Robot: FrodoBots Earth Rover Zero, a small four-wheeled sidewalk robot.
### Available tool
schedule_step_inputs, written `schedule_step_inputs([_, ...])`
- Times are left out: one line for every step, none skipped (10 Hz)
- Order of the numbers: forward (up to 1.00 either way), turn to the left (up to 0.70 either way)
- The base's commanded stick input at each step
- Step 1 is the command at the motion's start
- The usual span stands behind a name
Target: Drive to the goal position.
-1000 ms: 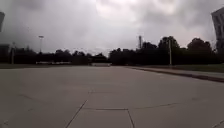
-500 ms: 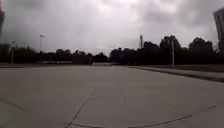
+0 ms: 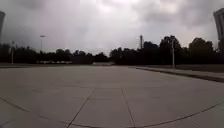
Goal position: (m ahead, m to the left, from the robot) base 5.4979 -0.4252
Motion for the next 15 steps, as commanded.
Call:
schedule_step_inputs([0.7,0.0])
schedule_step_inputs([0.7,0.0])
schedule_step_inputs([0.7,0.0])
schedule_step_inputs([0.7,0.0])
schedule_step_inputs([0.7,0.0])
schedule_step_inputs([0.7,0.0])
schedule_step_inputs([0.7,0.0])
schedule_step_inputs([0.7,0.0])
schedule_step_inputs([0.7,0.0])
schedule_step_inputs([0.7,0.0])
schedule_step_inputs([0.7,0.0])
schedule_step_inputs([0.7,0.0])
schedule_step_inputs([0.7,0.0])
schedule_step_inputs([0.7,0.0])
schedule_step_inputs([0.7,0.0])
